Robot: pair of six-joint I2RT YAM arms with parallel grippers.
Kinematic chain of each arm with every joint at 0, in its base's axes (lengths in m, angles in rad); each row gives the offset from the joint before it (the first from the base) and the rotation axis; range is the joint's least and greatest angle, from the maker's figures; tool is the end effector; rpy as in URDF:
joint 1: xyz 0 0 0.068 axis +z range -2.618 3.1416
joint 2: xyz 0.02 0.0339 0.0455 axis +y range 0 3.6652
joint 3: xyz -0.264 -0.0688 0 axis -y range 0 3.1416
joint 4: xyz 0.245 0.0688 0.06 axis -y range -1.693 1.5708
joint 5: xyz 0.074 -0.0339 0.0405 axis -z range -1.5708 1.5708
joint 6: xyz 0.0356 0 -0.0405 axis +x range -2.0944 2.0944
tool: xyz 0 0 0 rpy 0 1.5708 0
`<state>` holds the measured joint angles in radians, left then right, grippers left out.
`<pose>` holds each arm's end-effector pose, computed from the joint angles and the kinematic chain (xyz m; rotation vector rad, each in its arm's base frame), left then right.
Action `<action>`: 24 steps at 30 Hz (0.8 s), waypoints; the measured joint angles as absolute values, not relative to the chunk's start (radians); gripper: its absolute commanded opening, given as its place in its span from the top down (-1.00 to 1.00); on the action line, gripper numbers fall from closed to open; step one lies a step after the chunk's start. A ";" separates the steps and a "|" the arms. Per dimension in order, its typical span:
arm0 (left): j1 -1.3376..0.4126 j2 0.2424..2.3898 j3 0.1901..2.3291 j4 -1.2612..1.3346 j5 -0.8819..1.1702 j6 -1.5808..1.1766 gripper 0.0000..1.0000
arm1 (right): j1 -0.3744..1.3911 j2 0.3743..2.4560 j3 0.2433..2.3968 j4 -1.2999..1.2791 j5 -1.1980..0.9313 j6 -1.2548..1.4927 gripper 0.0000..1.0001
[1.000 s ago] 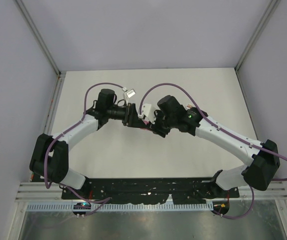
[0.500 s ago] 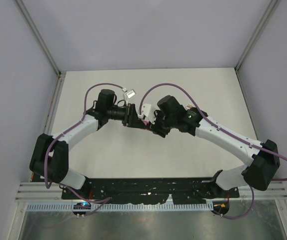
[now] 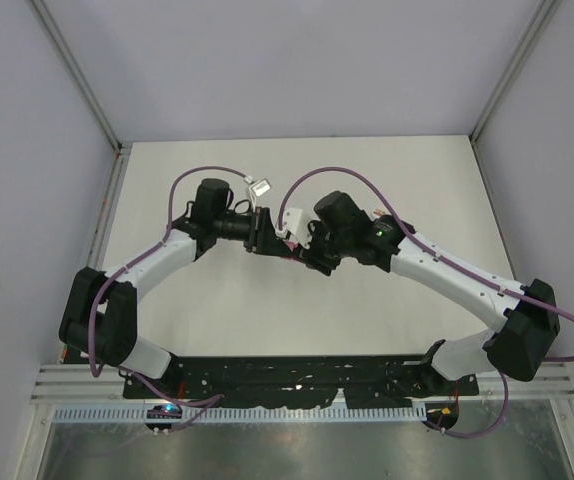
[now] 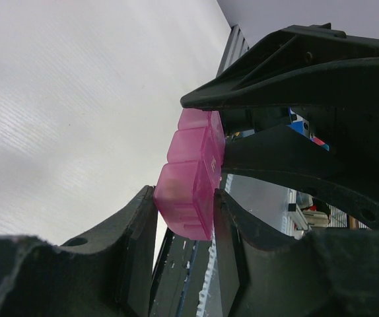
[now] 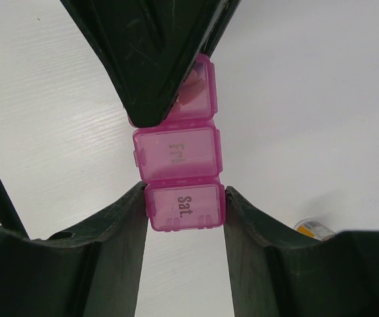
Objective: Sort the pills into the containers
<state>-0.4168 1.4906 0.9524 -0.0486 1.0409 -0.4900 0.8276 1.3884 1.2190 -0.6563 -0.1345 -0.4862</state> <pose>0.2770 -0.1562 0.2516 0.5854 2.1879 -1.6238 0.1980 0.2225 0.3106 -1.5221 1.8700 0.3200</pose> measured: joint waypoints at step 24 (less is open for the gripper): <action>-0.417 1.491 0.952 -0.048 1.041 -0.492 -0.04 | 0.829 1.399 1.219 -0.661 -0.128 -0.486 0.77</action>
